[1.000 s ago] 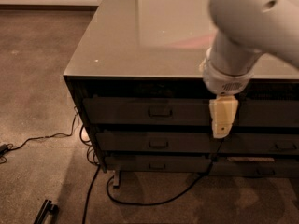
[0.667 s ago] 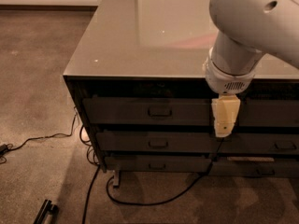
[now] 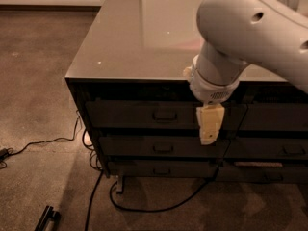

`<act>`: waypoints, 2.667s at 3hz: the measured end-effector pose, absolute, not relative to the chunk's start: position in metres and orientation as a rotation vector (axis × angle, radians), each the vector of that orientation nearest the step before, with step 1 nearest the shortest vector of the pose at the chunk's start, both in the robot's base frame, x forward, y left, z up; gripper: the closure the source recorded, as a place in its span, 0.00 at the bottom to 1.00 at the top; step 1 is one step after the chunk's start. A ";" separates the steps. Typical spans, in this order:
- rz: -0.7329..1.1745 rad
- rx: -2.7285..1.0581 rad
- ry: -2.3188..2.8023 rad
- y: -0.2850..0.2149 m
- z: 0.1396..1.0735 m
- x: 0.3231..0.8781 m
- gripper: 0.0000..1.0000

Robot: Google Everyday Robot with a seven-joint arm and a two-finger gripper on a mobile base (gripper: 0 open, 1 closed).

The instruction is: Open top drawer

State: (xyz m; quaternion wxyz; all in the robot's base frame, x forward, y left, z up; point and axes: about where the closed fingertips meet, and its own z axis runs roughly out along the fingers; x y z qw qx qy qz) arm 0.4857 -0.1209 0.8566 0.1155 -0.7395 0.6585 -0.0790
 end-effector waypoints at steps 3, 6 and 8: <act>-0.168 -2.280 1.819 -0.074 0.808 0.501 0.00; -0.289 -2.330 1.983 -0.062 0.752 0.549 0.00; -0.362 -2.319 1.839 -0.054 0.786 0.539 0.00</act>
Offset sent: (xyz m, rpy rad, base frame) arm 0.0139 0.0486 -0.0466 0.0564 0.0422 0.1299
